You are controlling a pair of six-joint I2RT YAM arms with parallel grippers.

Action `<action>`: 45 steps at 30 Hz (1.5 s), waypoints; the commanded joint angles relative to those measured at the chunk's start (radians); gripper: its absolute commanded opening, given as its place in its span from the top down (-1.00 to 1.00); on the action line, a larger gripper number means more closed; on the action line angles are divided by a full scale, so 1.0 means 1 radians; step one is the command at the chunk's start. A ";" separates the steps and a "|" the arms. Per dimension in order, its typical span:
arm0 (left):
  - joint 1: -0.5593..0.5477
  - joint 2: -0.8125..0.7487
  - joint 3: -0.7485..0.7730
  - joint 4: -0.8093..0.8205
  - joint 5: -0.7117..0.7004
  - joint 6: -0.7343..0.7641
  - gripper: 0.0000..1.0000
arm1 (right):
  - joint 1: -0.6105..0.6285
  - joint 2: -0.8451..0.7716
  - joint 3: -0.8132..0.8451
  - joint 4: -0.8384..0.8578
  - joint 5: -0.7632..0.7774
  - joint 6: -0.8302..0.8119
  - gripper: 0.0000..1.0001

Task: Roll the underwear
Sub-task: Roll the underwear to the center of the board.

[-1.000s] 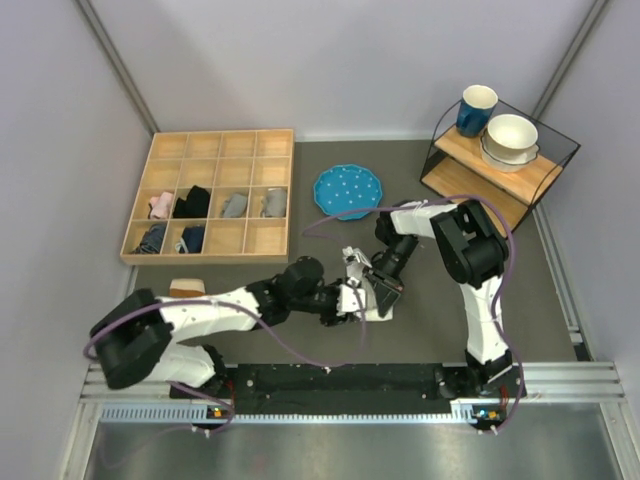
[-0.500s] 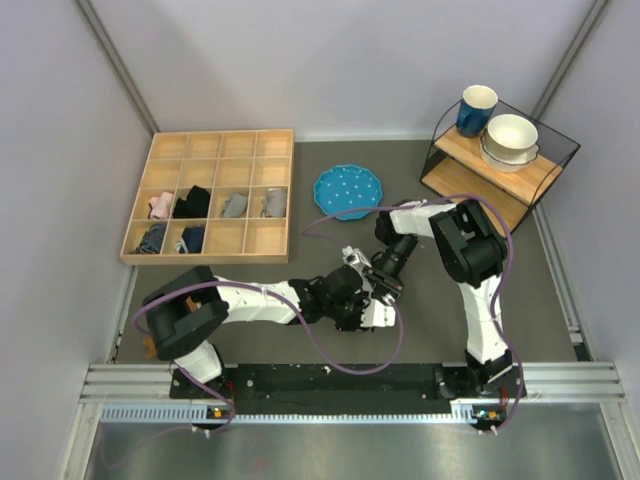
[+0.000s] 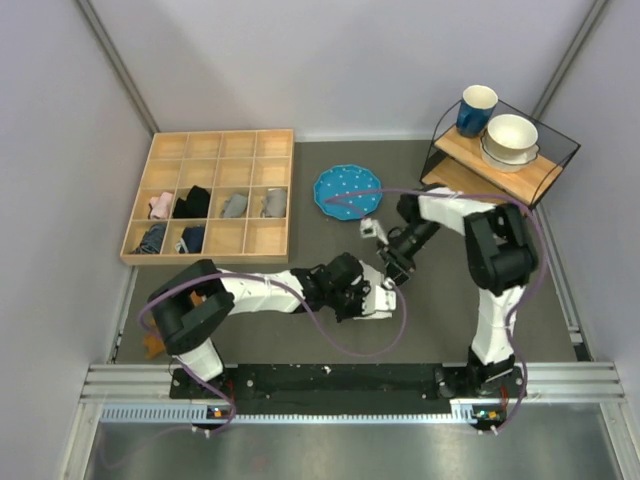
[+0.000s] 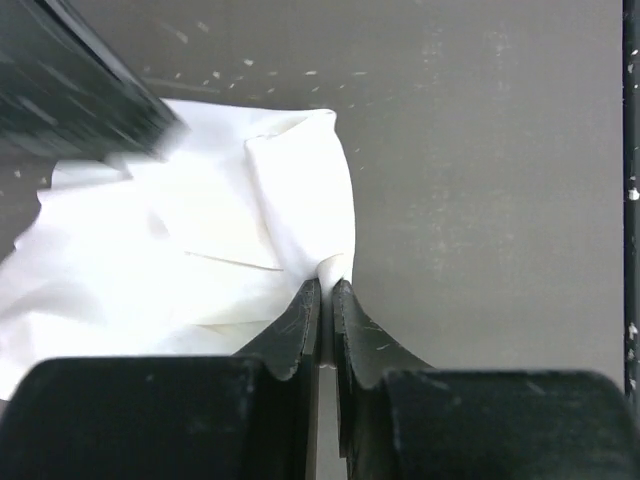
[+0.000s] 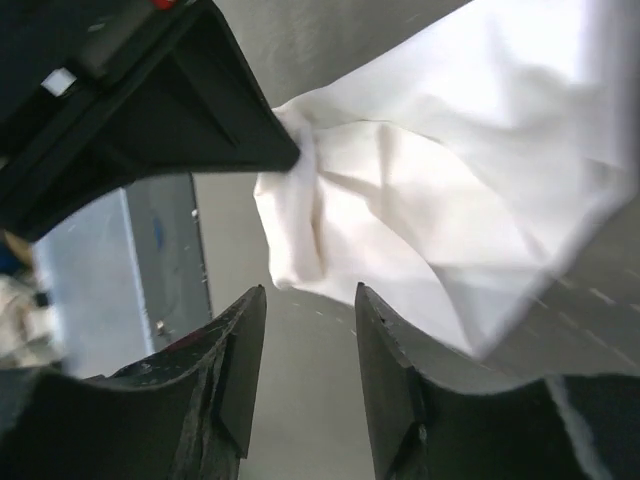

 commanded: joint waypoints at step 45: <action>0.446 0.070 0.033 0.400 0.476 -0.811 0.31 | 0.376 -0.542 -0.578 0.806 0.475 -0.073 0.61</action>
